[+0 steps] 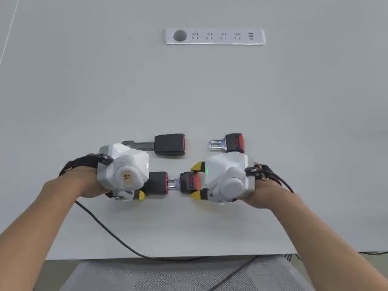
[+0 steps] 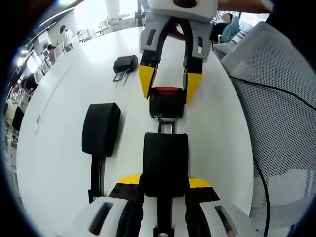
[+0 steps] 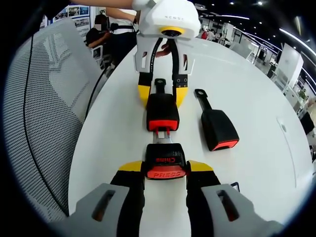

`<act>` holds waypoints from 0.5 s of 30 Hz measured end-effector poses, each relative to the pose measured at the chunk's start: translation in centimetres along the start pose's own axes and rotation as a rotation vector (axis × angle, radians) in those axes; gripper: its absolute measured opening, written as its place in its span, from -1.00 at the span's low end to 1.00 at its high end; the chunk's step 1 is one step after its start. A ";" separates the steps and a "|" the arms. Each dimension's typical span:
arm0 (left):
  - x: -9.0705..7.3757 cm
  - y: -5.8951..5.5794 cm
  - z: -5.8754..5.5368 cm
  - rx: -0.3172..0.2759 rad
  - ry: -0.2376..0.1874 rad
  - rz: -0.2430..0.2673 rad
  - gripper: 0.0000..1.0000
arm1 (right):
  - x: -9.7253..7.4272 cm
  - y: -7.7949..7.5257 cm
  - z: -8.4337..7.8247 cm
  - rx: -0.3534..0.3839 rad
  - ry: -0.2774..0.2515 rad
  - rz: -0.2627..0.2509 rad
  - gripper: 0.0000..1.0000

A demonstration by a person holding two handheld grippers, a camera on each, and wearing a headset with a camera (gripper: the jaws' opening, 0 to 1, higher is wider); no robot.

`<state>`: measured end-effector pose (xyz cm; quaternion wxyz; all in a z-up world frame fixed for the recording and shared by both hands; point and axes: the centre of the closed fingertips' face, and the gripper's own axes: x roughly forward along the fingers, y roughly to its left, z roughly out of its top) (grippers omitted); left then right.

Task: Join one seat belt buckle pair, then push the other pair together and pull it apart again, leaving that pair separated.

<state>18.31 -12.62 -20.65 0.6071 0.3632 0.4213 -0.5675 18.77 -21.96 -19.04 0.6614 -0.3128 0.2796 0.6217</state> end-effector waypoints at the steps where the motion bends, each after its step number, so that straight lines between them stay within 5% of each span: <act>1: 0.0 0.0 0.1 0.000 -0.001 0.000 -0.36 | 0.0 0.0 0.1 0.000 -0.001 0.000 -0.40; 15: 0.1 0.0 0.1 0.014 -0.011 -0.005 -0.36 | 0.1 0.2 0.5 -0.010 0.000 -0.012 -0.41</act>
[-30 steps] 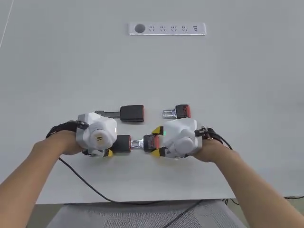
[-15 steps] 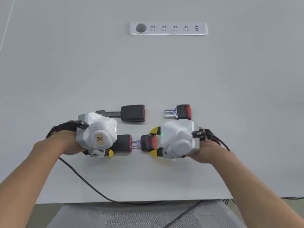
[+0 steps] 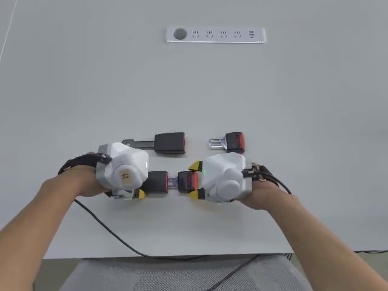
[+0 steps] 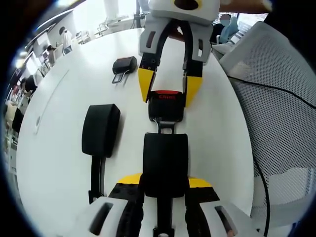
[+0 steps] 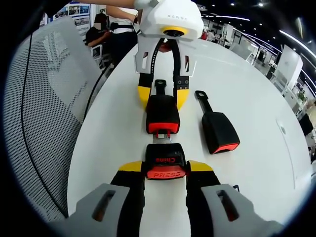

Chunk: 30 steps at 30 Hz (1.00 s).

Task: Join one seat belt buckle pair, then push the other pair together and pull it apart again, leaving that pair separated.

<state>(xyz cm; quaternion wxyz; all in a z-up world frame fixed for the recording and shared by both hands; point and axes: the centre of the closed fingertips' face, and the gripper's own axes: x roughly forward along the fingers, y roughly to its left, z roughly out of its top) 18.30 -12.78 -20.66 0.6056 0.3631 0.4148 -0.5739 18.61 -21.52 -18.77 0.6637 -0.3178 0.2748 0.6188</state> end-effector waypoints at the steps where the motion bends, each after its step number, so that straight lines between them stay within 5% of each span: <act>1: 0.0 0.0 0.0 0.001 0.001 -0.001 -0.36 | 0.0 0.0 0.0 0.000 0.000 0.000 -0.41; 30: 0.1 0.1 -0.1 0.002 -0.010 0.001 -0.38 | 0.7 -0.1 0.3 0.013 -0.013 0.001 -0.44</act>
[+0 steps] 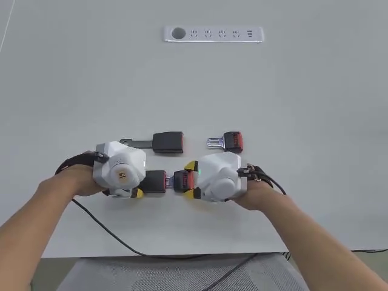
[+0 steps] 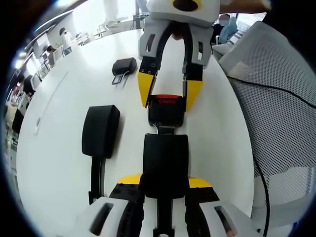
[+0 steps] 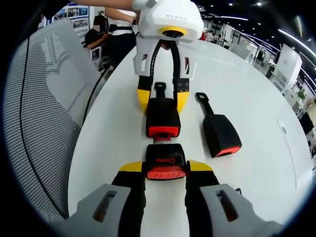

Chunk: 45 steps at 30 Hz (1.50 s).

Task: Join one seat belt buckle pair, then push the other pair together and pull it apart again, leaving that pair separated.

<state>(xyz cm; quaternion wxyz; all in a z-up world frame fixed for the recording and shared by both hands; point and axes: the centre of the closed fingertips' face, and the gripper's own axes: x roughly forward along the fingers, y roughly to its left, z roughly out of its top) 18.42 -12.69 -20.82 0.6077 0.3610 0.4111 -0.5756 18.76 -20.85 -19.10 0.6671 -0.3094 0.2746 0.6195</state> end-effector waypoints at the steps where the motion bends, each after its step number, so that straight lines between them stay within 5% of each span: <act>1: 0.0 0.0 0.0 0.000 -0.001 0.000 -0.38 | 0.0 0.0 0.1 0.001 0.000 -0.001 -0.44; 23: 0.2 0.2 -0.2 -0.001 0.011 0.001 -0.37 | 1.1 1.0 1.1 0.014 0.002 0.004 -0.44; 33: -0.1 0.0 0.0 -0.002 -0.016 0.001 -0.37 | 0.4 0.5 0.6 -0.005 -0.051 0.006 -0.45; 38: 0.2 0.0 0.2 0.011 0.046 0.003 -0.37 | 0.4 0.3 0.8 -0.005 -0.013 0.001 -0.44; 45: -0.2 -0.1 -0.1 -0.013 -0.010 -0.010 -0.38 | -0.3 0.1 0.3 -0.009 -0.045 0.012 -0.45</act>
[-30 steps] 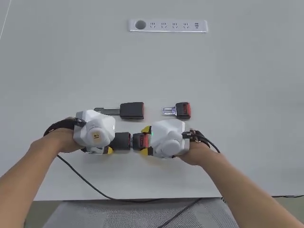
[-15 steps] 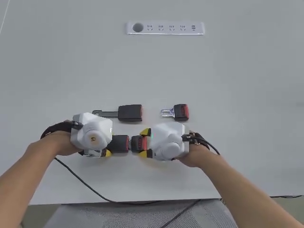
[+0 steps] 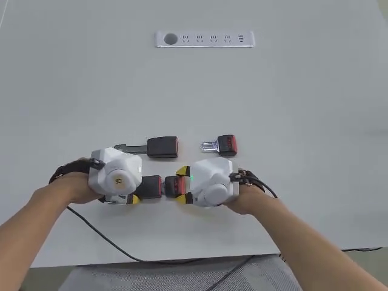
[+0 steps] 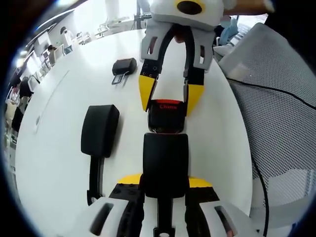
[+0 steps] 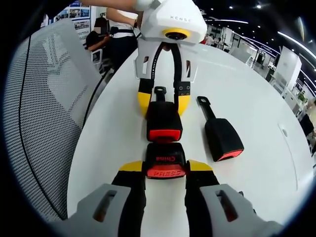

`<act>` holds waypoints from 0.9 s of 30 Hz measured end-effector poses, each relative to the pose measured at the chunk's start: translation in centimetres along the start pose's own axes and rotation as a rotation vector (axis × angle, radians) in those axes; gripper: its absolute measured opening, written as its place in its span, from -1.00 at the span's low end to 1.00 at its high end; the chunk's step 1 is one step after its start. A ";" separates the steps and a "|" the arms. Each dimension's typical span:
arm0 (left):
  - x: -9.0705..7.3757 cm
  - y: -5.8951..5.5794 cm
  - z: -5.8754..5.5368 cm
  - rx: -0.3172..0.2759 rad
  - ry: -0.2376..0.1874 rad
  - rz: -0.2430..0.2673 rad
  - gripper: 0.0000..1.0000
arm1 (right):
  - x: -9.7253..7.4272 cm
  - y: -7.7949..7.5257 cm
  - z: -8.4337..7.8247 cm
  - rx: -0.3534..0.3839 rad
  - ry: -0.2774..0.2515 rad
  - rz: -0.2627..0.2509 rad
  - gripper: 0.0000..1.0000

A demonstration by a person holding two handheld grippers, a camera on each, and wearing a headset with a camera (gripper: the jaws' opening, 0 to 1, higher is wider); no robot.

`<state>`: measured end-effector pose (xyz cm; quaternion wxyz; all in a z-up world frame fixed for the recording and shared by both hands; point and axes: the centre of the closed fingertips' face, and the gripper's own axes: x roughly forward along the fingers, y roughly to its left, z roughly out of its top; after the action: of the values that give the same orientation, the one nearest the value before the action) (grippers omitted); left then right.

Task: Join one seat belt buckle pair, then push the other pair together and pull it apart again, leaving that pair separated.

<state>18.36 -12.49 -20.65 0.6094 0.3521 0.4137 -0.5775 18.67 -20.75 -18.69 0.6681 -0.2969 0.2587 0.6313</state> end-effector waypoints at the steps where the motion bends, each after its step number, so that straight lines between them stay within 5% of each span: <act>1: 0.1 0.0 0.1 0.009 0.006 0.003 -0.38 | 0.1 0.0 0.1 -0.004 0.002 0.000 -0.45; 7: 0.1 -0.1 0.5 0.027 0.052 0.002 -0.36 | 0.3 0.0 0.1 -0.003 0.038 0.008 -0.42; 27: 0.0 -0.1 0.0 -0.001 0.060 0.020 -0.23 | -0.1 -0.2 0.3 -0.003 0.026 -0.020 -0.17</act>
<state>18.22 -12.47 -20.63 0.6028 0.3731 0.4286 -0.5601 18.84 -20.60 -18.37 0.6705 -0.3089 0.2634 0.6209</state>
